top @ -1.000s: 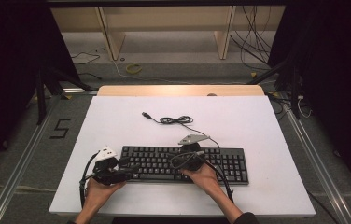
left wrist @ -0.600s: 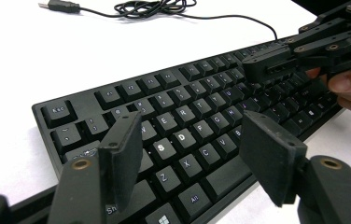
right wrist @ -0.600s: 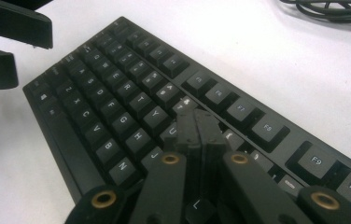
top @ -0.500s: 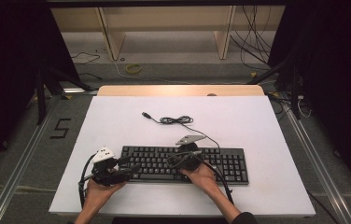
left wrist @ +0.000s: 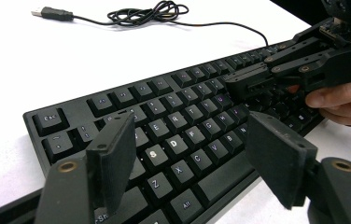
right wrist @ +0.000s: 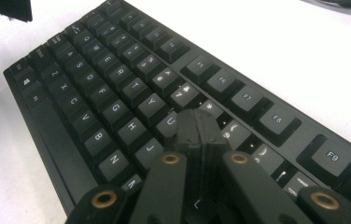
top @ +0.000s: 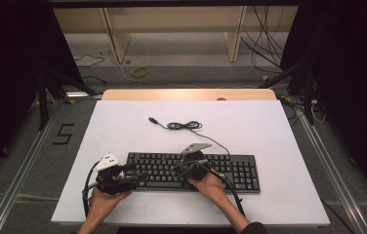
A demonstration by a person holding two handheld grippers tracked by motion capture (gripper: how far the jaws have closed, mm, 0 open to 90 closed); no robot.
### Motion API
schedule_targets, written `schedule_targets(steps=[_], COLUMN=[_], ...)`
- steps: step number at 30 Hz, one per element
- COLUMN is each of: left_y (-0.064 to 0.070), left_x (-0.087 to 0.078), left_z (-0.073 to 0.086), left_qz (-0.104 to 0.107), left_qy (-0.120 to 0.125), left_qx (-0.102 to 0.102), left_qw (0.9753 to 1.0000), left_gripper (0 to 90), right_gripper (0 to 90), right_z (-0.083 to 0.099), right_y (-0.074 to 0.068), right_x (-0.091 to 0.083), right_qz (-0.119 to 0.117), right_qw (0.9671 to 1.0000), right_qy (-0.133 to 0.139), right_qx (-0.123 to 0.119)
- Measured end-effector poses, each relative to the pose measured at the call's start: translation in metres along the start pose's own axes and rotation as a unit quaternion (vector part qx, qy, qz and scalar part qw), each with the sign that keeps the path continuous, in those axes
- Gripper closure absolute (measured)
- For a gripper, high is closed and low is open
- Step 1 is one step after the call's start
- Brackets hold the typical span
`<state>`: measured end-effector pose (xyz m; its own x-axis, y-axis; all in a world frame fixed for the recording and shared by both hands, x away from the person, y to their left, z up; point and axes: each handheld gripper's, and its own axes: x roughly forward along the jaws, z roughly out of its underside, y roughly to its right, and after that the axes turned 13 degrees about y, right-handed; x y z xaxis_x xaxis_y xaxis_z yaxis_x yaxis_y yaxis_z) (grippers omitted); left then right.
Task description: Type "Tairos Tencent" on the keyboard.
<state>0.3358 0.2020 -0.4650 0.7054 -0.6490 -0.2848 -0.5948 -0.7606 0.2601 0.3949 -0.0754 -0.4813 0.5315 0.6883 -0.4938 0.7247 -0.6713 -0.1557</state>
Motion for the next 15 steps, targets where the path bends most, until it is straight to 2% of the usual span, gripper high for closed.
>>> schedule_targets(steps=[5,12,15], left_y=[-0.0003,-0.0009,-0.0008], left_x=[0.0004,0.0008,0.0007], left_z=[0.0003,0.0003,0.0004], left_qz=[-0.001,-0.001,-0.002], left_qy=[-0.002,-0.004,-0.003], left_qx=[0.001,0.004,0.003], left_qw=[1.0000,1.0000,1.0000], left_gripper=[33.2,32.8,32.7], right_gripper=[90.0,88.5,87.9], right_z=[0.0002,-0.0022,-0.0030], right_y=[-0.0006,0.0020,0.0025], right_x=[-0.0001,-0.0043,-0.0067], right_qz=[0.003,-0.005,-0.005], right_qw=[1.0000,0.9997,0.9996], right_qy=[0.001,0.010,0.014], right_qx=[0.003,0.023,0.022])
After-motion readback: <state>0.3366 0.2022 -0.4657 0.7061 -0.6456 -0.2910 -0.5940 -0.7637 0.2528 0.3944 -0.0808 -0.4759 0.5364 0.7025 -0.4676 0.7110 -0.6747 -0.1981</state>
